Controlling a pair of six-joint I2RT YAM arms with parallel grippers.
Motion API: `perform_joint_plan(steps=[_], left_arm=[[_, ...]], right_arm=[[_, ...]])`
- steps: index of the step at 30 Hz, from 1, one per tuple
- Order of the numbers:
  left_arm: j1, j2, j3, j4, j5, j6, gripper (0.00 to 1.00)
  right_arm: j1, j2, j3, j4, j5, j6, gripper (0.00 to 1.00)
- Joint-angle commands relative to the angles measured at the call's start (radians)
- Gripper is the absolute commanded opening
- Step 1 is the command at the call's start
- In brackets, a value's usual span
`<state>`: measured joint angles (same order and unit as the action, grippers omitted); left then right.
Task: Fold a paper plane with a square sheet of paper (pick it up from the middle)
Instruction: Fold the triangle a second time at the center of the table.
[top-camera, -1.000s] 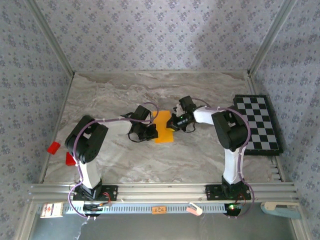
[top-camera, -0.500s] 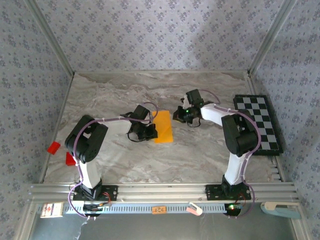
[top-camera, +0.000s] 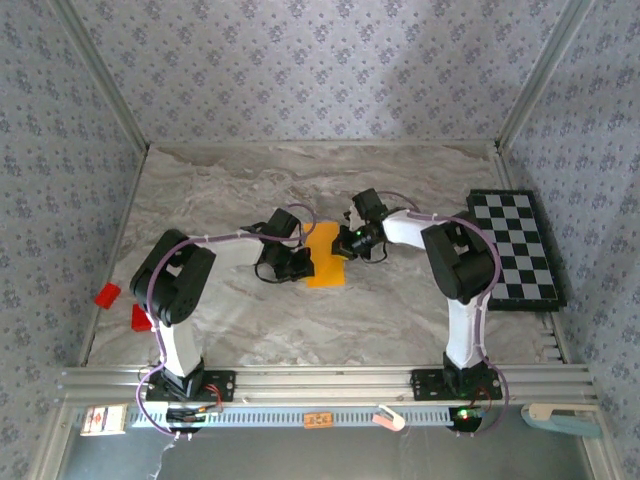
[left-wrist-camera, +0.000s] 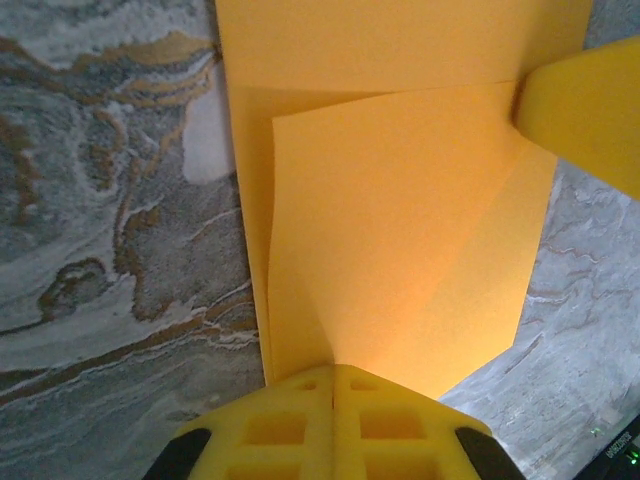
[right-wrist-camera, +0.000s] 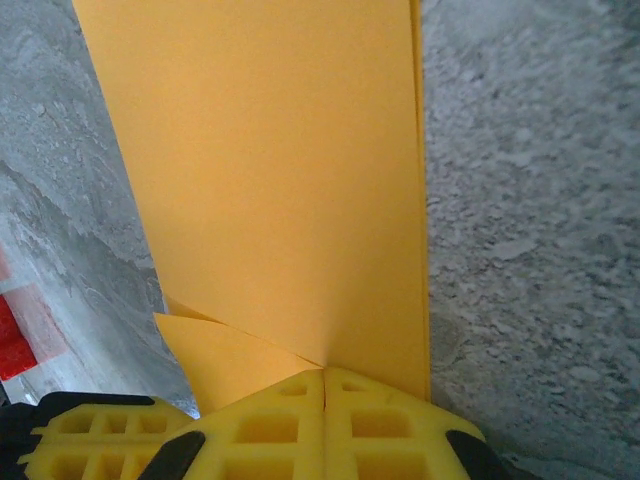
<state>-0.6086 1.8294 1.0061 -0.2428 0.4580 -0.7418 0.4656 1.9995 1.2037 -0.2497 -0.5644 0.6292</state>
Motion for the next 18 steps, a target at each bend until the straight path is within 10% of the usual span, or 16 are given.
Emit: perform_joint_plan(steps=[1, 18], left_arm=[[0.006, -0.014, 0.02, 0.038, 0.065, 0.012, 0.02], [-0.014, 0.118, 0.157, 0.05, 0.111, 0.043, 0.1]], right_arm=[[0.001, 0.035, 0.026, -0.082, 0.044, -0.027, 0.0], [0.004, 0.078, 0.041, -0.151, 0.098, -0.028, 0.0]])
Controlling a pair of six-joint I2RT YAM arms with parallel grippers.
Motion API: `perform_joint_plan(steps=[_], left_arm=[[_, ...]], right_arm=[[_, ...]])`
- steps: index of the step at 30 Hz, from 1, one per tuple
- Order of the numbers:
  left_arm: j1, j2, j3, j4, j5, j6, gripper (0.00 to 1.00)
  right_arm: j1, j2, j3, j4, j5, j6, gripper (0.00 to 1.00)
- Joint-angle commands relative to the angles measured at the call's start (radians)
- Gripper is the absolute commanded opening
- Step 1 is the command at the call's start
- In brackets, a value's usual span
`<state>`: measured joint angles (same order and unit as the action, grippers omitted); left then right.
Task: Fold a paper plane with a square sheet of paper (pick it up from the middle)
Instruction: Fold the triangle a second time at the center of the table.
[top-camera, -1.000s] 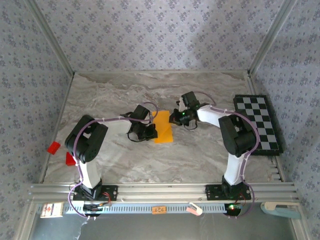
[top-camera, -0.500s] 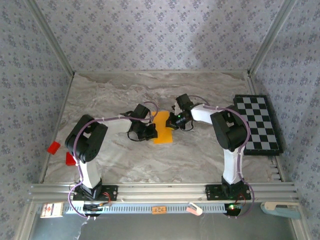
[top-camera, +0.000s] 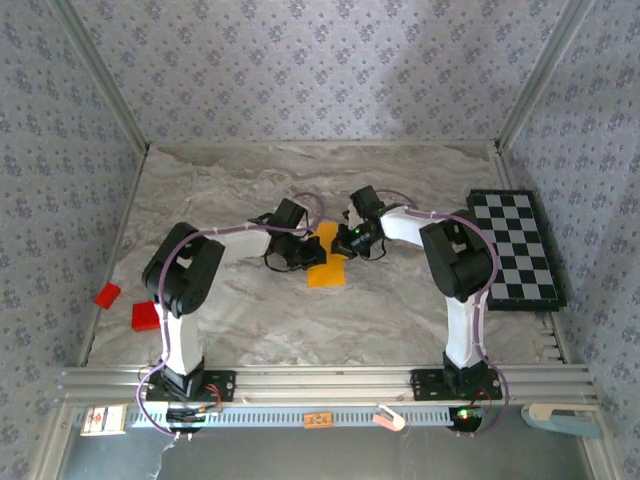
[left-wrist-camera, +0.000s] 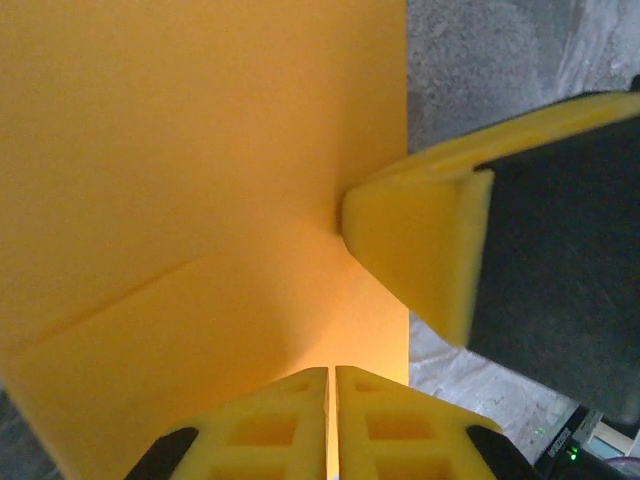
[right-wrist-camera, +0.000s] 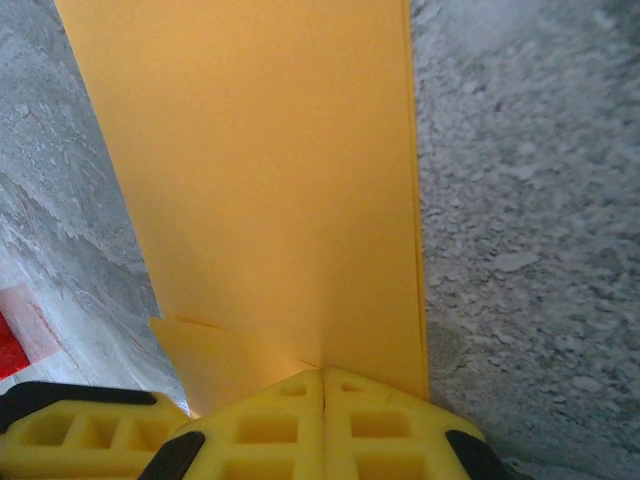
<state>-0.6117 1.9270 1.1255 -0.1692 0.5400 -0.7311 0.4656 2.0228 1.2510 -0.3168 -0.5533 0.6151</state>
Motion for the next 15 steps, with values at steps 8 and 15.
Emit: perform_joint_plan(steps=[8, 15], left_arm=[[-0.018, 0.034, -0.005, -0.061, 0.006, 0.052, 0.09], [-0.02, -0.024, -0.112, -0.124, -0.053, 0.081, 0.08]], right_arm=[[0.004, 0.074, 0.003, -0.117, 0.114, -0.014, 0.0], [0.004, 0.089, -0.003, -0.152, 0.157, -0.02, 0.0]])
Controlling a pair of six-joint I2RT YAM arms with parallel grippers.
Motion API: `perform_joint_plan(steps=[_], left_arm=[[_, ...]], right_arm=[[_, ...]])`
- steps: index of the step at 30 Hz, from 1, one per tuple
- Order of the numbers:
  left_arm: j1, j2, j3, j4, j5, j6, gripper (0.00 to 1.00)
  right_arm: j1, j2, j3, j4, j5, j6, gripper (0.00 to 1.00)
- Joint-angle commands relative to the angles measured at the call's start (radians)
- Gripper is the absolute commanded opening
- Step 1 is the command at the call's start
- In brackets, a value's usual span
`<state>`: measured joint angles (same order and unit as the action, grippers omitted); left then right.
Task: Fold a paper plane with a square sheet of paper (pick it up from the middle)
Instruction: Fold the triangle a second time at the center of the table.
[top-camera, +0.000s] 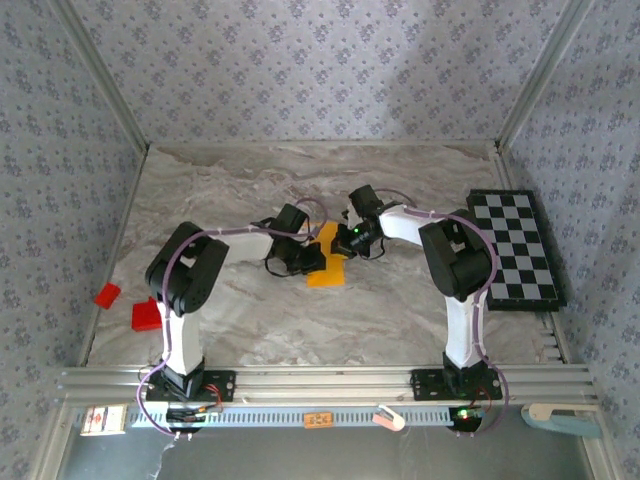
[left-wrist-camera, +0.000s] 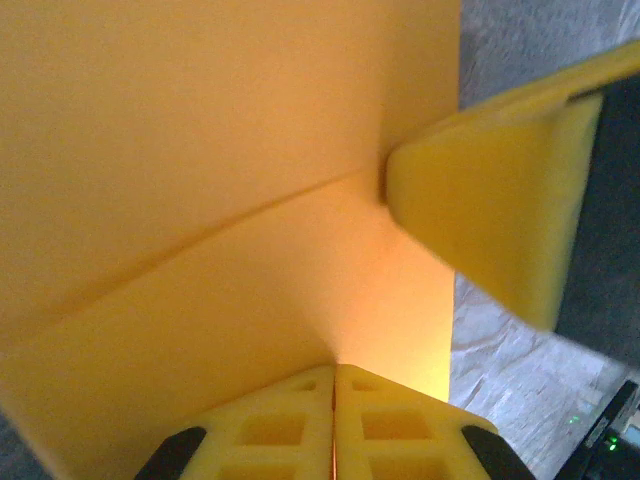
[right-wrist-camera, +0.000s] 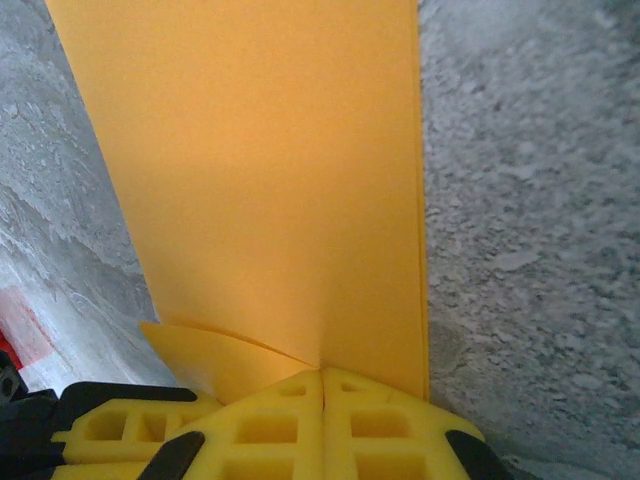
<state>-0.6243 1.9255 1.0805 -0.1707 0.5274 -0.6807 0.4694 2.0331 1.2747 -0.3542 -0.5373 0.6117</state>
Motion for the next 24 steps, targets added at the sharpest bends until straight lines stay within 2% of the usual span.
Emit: perform_joint_plan(steps=[1, 13, 18, 24], left_arm=[[-0.007, -0.036, -0.085, -0.126, -0.046, 0.029, 0.09], [-0.003, -0.266, -0.294, -0.133, -0.084, -0.018, 0.12], [-0.003, -0.374, -0.22, -0.14, -0.121, -0.04, 0.19], [-0.003, -0.335, -0.118, -0.037, -0.157, -0.125, 0.31]], right_arm=[[0.0, 0.082, -0.03, -0.114, 0.14, -0.018, 0.0], [-0.01, 0.065, -0.038, -0.083, 0.115, -0.038, 0.0], [0.007, -0.005, -0.011, -0.043, 0.069, -0.064, 0.0], [0.0, -0.138, 0.015, 0.01, 0.053, -0.011, 0.13]])
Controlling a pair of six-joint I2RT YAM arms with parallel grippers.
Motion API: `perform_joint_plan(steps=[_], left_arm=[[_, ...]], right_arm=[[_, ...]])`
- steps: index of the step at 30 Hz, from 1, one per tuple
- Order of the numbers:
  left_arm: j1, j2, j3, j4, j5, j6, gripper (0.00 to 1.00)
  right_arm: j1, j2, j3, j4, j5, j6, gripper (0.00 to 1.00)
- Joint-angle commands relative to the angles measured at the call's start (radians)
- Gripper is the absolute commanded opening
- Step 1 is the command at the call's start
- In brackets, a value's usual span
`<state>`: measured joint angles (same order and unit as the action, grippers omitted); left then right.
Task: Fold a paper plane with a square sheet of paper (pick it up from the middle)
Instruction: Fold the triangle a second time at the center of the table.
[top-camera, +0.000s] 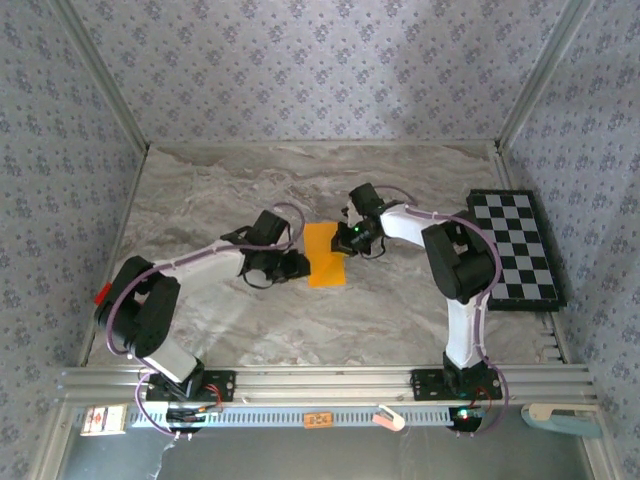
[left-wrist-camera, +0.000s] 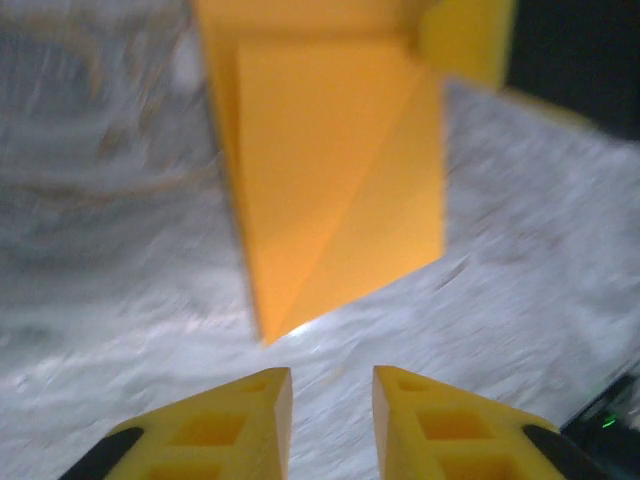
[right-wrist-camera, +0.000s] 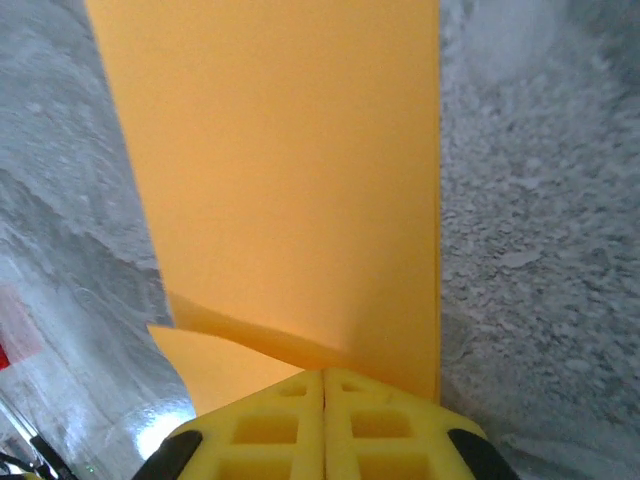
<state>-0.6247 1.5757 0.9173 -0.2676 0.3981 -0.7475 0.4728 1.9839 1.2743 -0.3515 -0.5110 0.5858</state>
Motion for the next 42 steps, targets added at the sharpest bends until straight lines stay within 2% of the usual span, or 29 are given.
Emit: perform_joint_plan(steps=[1, 6, 11, 15, 20, 30, 42], left_arm=[[-0.003, 0.031, 0.054, 0.083, -0.029, -0.07, 0.32], [-0.003, 0.135, 0.139, 0.097, -0.066, -0.1, 0.33], [0.006, 0.226, 0.186, 0.101, -0.082, -0.128, 0.26], [0.012, 0.263, 0.189, 0.094, -0.118, -0.147, 0.19], [0.026, 0.274, 0.157, 0.096, -0.162, -0.175, 0.16], [0.046, 0.303, 0.088, 0.139, -0.131, -0.285, 0.15], [0.052, 0.297, 0.065, 0.144, -0.134, -0.303, 0.14]], right_arm=[[-0.003, -0.101, 0.011, 0.01, 0.037, 0.027, 0.17], [-0.029, -0.154, -0.062, 0.047, 0.075, 0.113, 0.33], [-0.036, -0.181, -0.136, 0.07, 0.093, 0.179, 0.41], [-0.033, -0.177, -0.168, 0.092, 0.088, 0.224, 0.43], [-0.017, -0.149, -0.177, 0.112, 0.059, 0.254, 0.44], [0.015, -0.117, -0.168, 0.138, 0.051, 0.315, 0.45], [0.04, -0.067, -0.133, 0.132, 0.036, 0.328, 0.44]])
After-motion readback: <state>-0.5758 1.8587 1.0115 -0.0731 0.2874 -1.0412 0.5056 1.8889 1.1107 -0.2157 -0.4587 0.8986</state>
